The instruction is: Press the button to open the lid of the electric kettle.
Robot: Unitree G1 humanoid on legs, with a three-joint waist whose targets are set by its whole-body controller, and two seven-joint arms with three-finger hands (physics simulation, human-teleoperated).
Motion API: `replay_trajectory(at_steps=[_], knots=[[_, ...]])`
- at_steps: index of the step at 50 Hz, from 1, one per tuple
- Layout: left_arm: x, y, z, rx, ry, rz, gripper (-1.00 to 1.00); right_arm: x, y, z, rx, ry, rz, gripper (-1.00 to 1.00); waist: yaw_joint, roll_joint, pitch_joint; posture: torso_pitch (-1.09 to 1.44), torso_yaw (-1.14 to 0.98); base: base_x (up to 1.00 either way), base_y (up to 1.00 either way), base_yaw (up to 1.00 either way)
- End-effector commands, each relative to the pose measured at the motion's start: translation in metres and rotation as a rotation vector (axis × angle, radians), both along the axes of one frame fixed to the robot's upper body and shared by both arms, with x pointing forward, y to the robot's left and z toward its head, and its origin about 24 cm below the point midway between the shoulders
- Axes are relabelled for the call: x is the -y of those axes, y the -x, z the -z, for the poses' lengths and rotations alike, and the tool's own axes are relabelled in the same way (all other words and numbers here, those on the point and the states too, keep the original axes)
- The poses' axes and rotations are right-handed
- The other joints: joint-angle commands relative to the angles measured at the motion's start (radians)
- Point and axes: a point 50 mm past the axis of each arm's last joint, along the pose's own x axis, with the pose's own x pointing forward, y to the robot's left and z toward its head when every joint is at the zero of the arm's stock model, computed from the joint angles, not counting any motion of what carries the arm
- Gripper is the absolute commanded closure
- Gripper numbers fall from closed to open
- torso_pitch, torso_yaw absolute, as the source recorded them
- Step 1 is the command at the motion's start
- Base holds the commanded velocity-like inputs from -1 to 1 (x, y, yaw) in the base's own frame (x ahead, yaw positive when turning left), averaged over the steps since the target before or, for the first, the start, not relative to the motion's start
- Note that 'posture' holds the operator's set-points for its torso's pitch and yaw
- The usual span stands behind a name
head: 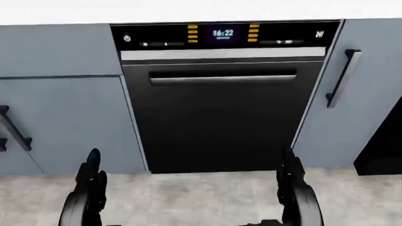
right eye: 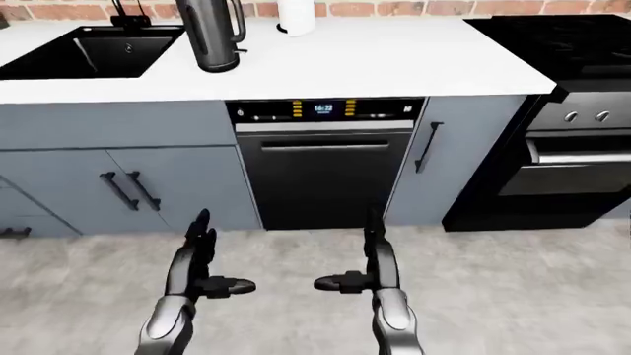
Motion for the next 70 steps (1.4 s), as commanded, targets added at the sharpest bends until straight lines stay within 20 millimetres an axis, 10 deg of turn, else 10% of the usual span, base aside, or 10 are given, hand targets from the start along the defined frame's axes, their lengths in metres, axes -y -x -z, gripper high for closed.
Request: replay_trajectory(at_steps=[1,3,5,7,22,42,58,70], knots=[[-0.004,-0.011,-0.035,0.203,-0.084,-0.039,-1.0,-0.002,-0.02,-0.034,0.107,0.03,0.055,-1.0,-0.002,-0.008,-0.001,0.0,0.0,0.0,0.0,0.0],[-0.001,-0.011,-0.044,0.229,-0.074,-0.038,-1.0,0.0,-0.022,-0.042,0.185,0.041,0.064,-1.0,0.012,-0.002,-0.063,0.0,0.0,0.0,0.0,0.0],[0.002,-0.01,-0.056,0.248,-0.008,-0.026,-1.0,0.001,-0.021,-0.044,0.133,-0.024,0.061,-1.0,0.01,-0.004,-0.021,0.0,0.0,0.0,0.0,0.0],[-0.005,-0.012,-0.066,0.301,-0.041,-0.081,-1.0,0.004,-0.024,-0.053,0.184,-0.01,0.065,-1.0,0.011,-0.008,-0.069,0.0,0.0,0.0,0.0,0.0],[-0.031,-0.007,-0.144,0.475,-0.107,-0.155,-1.0,0.032,-0.021,-0.145,0.409,-0.137,0.043,-1.0,0.01,-0.004,-0.094,0.0,0.0,0.0,0.0,0.0],[-0.065,0.015,-0.238,0.67,-0.144,-0.232,-1.0,0.064,-0.011,-0.225,0.555,-0.146,0.094,-1.0,0.01,-0.004,-0.063,0.0,0.0,0.0,0.0,0.0],[-0.095,0.021,-0.263,0.715,-0.162,-0.331,-1.0,0.117,-0.002,-0.264,0.643,-0.12,0.235,-1.0,0.011,-0.01,-0.046,0.0,0.0,0.0,0.0,0.0],[-0.098,0.024,-0.267,0.719,-0.169,-0.336,-1.0,0.114,0.001,-0.268,0.663,-0.099,0.215,-1.0,0.007,0.0,-0.049,0.0,0.0,0.02,0.0,0.0]])
